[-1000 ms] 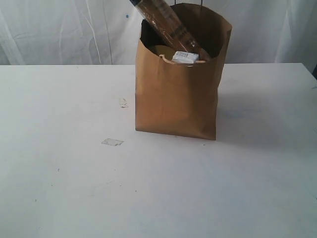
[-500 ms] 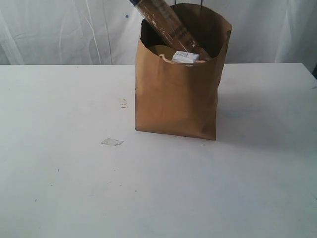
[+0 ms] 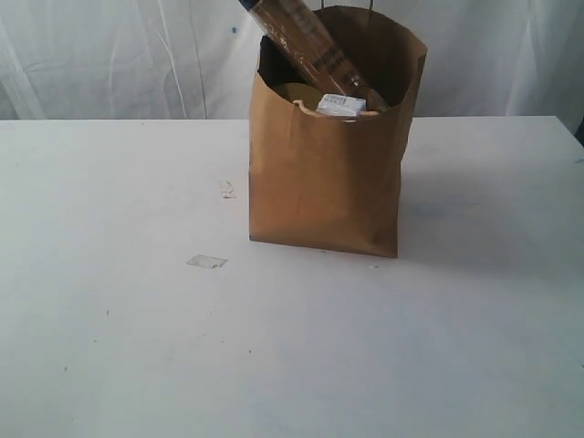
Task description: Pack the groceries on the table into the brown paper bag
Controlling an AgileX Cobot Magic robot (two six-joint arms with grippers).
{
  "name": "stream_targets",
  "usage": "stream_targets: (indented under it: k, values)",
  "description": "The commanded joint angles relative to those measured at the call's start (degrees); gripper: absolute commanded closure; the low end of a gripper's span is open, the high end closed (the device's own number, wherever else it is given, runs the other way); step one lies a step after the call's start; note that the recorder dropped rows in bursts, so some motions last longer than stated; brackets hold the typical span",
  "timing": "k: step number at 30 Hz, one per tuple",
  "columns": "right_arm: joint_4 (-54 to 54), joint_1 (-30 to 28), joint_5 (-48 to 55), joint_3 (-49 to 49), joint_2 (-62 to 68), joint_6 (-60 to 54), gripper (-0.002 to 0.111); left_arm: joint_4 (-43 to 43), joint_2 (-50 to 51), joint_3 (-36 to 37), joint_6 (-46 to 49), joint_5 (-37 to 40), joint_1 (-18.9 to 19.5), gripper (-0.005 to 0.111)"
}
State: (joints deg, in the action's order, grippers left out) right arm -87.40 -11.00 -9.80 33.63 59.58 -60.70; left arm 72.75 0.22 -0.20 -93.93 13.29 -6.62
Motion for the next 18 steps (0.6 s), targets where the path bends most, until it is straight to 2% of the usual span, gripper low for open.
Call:
stream_targets:
  k: [1, 4, 8, 18]
  values:
    - [7.0, -0.4, 0.1, -1.8, -13.9, 0.8, 0.108, 0.4, -0.2, 0.2, -0.1, 0.0, 0.1, 0.107]
    - [9.3, -0.4, 8.7, -2.0, -20.8, -4.9, 0.108, 0.4, -0.2, 0.2, -0.1, 0.0, 0.1, 0.107]
    - [9.3, -0.4, 16.8, -2.1, -27.3, -5.7, 0.108, 0.4, -0.2, 0.2, -0.1, 0.0, 0.1, 0.107]
    - [9.3, -0.4, 18.7, -2.1, -36.1, -5.7, 0.108, 0.4, -0.2, 0.2, -0.1, 0.0, 0.1, 0.107]
